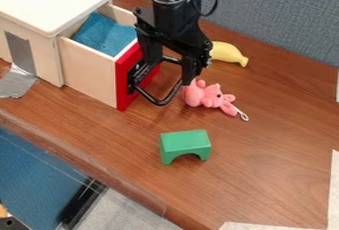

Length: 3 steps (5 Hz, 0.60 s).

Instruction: Put the green thing into drawer

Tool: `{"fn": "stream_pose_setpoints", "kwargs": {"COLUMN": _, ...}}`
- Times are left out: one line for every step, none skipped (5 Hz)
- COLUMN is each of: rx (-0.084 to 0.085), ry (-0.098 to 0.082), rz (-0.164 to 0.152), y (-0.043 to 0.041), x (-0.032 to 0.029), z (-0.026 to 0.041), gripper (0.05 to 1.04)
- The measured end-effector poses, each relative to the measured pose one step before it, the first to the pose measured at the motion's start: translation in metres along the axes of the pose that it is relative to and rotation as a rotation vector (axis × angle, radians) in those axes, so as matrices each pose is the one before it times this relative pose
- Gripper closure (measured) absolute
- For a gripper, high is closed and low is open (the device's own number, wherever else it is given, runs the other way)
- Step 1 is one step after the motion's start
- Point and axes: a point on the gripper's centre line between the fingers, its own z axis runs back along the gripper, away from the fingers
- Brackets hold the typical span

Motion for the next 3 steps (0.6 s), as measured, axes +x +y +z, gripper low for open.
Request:
{"fn": "stream_pose_setpoints", "kwargs": {"rx": -0.0067, "ry": 0.0271, "rz": -0.0061, "y": -0.00101, "x": -0.00515, "z": -0.00674, "gripper": 0.083}}
{"fn": "stream_pose_setpoints", "kwargs": {"rx": -0.0270, "ry": -0.0331, "rz": -0.1296, "y": 0.00517, "x": -0.00689, "z": 0.00713, "gripper": 0.083}}
{"fn": "stream_pose_setpoints", "kwargs": {"rx": -0.0297, "ry": -0.0570, "rz": -0.1659, "y": -0.00239, "x": -0.00612, "z": 0.01613, "gripper": 0.083}}
